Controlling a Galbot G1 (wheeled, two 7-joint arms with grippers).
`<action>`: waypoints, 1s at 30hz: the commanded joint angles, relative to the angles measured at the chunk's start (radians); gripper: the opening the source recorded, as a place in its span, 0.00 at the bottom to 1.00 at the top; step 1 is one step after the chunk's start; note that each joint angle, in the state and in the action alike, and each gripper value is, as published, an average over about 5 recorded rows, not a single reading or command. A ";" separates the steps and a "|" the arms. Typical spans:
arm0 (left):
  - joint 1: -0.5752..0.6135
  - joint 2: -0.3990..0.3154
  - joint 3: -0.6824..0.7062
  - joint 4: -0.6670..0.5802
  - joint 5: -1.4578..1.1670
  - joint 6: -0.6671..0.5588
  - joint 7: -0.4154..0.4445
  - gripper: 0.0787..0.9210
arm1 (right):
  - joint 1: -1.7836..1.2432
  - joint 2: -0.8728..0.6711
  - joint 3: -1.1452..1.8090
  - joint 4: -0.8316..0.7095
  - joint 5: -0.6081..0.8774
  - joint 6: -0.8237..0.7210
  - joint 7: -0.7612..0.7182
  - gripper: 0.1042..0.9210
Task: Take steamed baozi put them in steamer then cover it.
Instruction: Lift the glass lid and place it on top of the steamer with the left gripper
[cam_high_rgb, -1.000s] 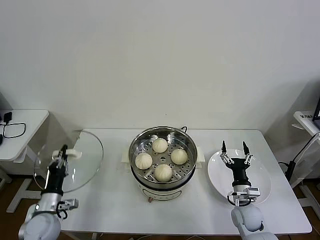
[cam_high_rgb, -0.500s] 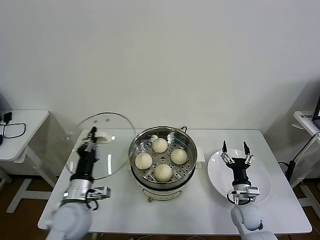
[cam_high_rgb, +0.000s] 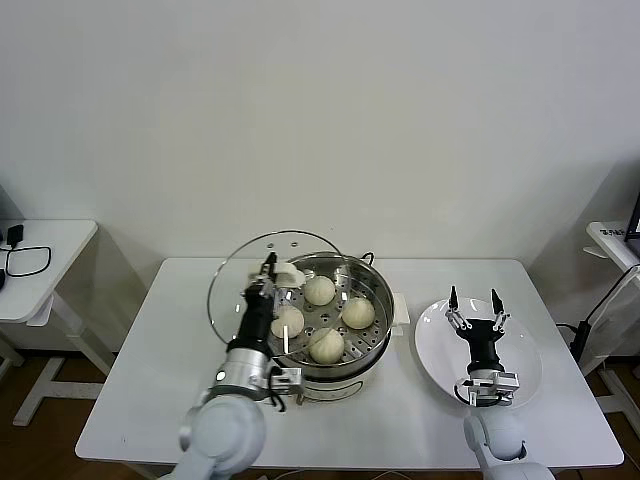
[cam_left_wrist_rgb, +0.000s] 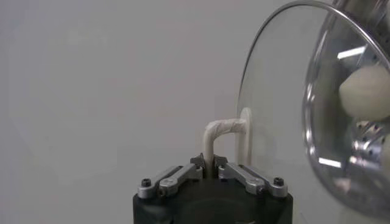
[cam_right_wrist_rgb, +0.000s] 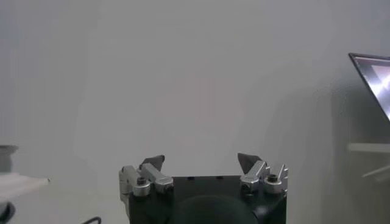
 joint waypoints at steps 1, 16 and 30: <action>-0.094 -0.105 0.168 0.118 0.210 0.036 0.111 0.13 | 0.007 0.010 0.004 -0.018 -0.010 -0.016 -0.001 0.88; -0.091 -0.192 0.161 0.206 0.336 0.022 0.118 0.13 | 0.015 0.033 0.003 -0.036 -0.024 -0.014 -0.004 0.88; -0.080 -0.203 0.147 0.237 0.324 0.015 0.079 0.13 | 0.019 0.034 0.005 -0.042 -0.025 -0.013 -0.006 0.88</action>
